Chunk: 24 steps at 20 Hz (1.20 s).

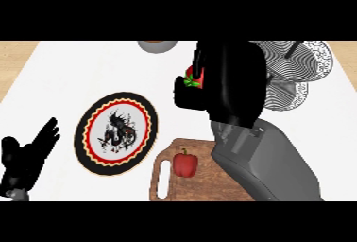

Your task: Pick the tomato from the cutting board and place it in the tiered basket

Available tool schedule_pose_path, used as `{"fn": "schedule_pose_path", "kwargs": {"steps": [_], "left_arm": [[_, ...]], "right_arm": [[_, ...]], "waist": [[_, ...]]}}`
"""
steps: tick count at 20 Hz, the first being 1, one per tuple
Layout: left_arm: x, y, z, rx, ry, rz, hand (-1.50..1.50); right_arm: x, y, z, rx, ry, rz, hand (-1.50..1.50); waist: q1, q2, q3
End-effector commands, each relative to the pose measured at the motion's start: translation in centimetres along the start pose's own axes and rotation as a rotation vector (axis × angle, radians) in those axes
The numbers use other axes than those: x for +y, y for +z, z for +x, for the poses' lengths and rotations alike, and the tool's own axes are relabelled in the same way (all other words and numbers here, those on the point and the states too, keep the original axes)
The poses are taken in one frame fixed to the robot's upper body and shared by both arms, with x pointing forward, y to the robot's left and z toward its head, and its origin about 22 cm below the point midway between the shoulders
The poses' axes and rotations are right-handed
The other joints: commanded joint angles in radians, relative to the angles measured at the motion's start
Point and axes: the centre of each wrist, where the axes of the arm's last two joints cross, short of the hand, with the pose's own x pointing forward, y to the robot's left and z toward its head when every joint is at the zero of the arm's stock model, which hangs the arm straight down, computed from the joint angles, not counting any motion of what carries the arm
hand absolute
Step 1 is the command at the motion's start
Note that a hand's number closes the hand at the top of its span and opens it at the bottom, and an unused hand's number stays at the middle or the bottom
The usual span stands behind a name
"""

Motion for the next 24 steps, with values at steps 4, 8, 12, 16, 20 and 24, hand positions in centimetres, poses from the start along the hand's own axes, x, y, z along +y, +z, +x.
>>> {"fn": "schedule_pose_path", "kwargs": {"steps": [4, 8, 12, 16, 20, 24], "left_arm": [[1.1, -0.2, 0.6, 0.007, 0.011, 0.009, 0.0], [-0.7, 0.3, -1.0, -0.017, -0.002, -0.012, 0.0], [-0.1, -0.2, -0.6, 0.001, 0.003, -0.019, 0.0], [-1.6, -0.4, 0.2, -0.005, 0.008, -0.022, 0.0], [-0.4, -1.5, 0.7, -0.025, 0.003, -0.027, 0.0], [0.5, 0.2, 0.5, -0.019, 0.003, -0.033, 0.0]], "right_arm": [[0.7, -6.9, -3.6, 0.034, 0.03, -0.059, 1.5], [0.4, -9.0, -4.8, 0.055, -0.262, -0.091, 1.5], [0.5, -12.2, -8.1, 0.04, -0.281, -0.065, 1.5], [0.2, -15.5, -8.3, 0.048, -0.272, -0.061, 1.5], [1.6, -17.3, -9.4, 0.037, -0.273, -0.073, 1.5], [-2.0, -18.7, -13.5, -0.061, 0.395, -0.079, 1.5]], "waist": [[0.003, 0.003, 0.0], [0.017, 0.01, 0.001], [0.009, 0.005, 0.0], [0.012, 0.005, 0.0], [0.021, 0.012, 0.0], [0.036, 0.012, -0.001]]}}
